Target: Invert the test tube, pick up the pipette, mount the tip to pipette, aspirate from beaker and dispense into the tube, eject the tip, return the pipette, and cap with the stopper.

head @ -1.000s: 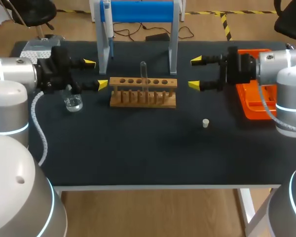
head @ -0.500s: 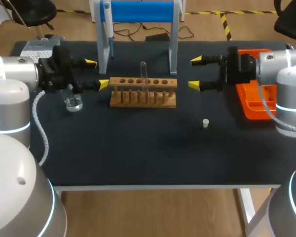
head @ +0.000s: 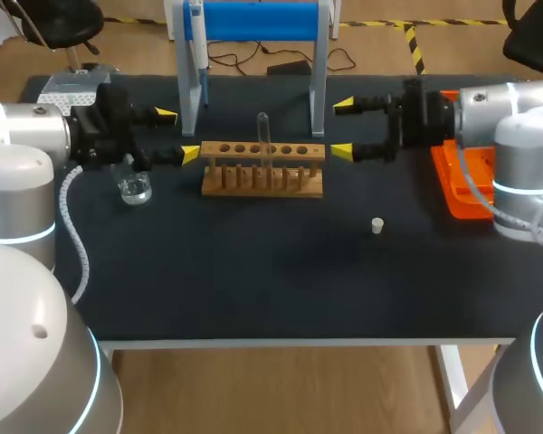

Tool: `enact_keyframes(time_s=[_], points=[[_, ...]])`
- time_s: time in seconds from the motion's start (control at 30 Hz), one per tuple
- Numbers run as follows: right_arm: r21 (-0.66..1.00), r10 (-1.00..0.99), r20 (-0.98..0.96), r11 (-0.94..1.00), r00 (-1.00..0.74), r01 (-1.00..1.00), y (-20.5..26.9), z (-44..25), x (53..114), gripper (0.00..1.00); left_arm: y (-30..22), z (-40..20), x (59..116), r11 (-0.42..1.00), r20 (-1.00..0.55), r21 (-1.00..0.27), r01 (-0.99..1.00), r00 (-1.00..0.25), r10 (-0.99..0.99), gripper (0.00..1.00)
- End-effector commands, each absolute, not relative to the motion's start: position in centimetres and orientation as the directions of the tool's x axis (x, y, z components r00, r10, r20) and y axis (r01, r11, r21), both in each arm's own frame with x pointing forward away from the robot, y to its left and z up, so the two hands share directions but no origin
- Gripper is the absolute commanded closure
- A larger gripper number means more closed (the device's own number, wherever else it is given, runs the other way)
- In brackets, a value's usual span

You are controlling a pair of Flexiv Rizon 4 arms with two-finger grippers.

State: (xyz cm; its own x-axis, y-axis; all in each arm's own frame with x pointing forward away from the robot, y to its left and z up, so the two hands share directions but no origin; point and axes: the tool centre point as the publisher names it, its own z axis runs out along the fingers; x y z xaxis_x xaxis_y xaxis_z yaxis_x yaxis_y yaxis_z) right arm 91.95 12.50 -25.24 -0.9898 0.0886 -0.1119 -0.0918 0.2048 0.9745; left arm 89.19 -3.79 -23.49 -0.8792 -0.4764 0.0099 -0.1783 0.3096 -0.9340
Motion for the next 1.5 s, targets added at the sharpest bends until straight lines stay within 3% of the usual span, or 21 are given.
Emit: enact_keyframes(time_s=[0.03, 0.57, 1.5], points=[[0.980, 0.008, -0.092, 0.178, -0.996, -0.089, 14.3, -25.8, 93.9, 0.00, -3.9, -23.6, 89.2, 0.308, 0.008, -0.935, -0.177, -0.878, -0.479, 0.00], [1.000, -0.207, -0.004, -0.016, -0.978, -0.001, 20.6, -26.6, 94.8, 0.00, -3.9, -23.6, 89.2, 0.308, 0.008, -0.935, -0.177, -0.878, -0.479, 0.00], [0.997, -0.237, -0.005, 0.070, -0.972, -0.022, 24.4, -27.5, 93.1, 0.00, -3.9, -23.6, 89.2, 0.308, 0.008, -0.935, -0.177, -0.878, -0.479, 0.00]])
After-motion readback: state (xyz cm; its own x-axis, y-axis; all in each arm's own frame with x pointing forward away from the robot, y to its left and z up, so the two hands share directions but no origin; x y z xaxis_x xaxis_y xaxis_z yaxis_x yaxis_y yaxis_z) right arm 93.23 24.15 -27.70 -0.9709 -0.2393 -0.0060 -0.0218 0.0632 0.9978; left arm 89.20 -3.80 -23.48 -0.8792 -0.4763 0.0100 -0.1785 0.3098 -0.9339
